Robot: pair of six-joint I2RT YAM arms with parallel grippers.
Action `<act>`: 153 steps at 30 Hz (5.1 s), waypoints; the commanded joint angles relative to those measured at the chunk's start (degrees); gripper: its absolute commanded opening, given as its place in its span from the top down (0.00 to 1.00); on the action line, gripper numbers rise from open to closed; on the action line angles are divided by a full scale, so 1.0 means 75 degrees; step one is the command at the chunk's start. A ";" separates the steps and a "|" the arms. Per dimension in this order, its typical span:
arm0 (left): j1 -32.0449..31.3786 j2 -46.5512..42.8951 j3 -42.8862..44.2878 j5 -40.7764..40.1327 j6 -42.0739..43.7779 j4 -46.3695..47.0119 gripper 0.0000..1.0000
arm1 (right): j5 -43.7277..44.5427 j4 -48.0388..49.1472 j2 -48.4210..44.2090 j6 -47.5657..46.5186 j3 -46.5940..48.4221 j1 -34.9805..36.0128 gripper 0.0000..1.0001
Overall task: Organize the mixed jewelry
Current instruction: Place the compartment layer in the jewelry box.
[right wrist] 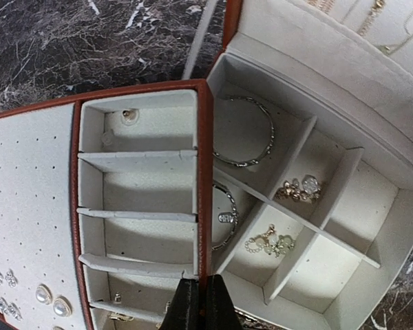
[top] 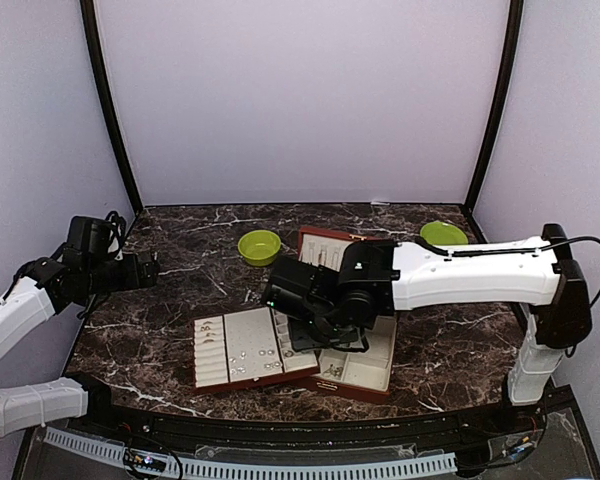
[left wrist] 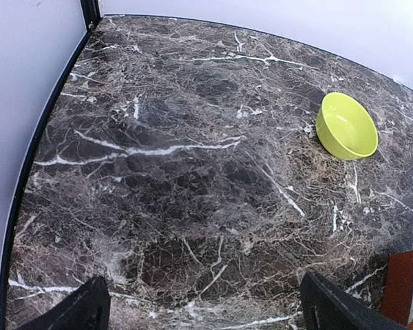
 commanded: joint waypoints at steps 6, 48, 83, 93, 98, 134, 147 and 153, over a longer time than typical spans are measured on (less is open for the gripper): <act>0.0041 -0.0092 0.0066 -0.0101 -0.0030 -0.0070 0.01 | 0.0561 -0.0064 -0.1218 0.1021 -0.0875 0.0270 1.00; 0.0041 0.0049 0.0042 -0.0137 0.0015 -0.0052 0.01 | 0.0507 -0.0287 -0.4166 0.2760 -0.4644 -0.0265 1.00; 0.0039 -0.0262 0.0042 -0.0366 0.0005 -0.0110 0.01 | 0.0947 -0.0518 -0.2356 0.3399 -0.3706 -0.0789 1.00; 0.0041 -0.0321 0.0042 -0.0413 -0.0007 -0.0123 0.01 | 0.0857 -0.0030 -0.1910 0.3388 -0.3468 -0.0795 1.00; 0.0041 -0.0298 0.0042 -0.0414 0.0000 -0.0117 0.01 | 0.0780 0.0235 -0.1733 0.3338 -0.3420 -0.0791 1.00; 0.0041 -0.0461 0.0042 -0.0582 0.0000 -0.0175 0.01 | 0.1006 -0.0044 -0.1995 0.2704 -0.3316 -0.0847 0.56; 0.0041 -0.0532 0.0028 -0.0501 0.0085 -0.0117 0.01 | 0.0516 0.2753 -0.4214 -0.0421 -0.4909 -0.1984 0.23; 0.0041 -0.0638 -0.0004 -0.0522 0.0098 -0.0109 0.01 | -0.1060 0.4760 -0.5280 -0.2581 -0.5765 -0.3506 0.02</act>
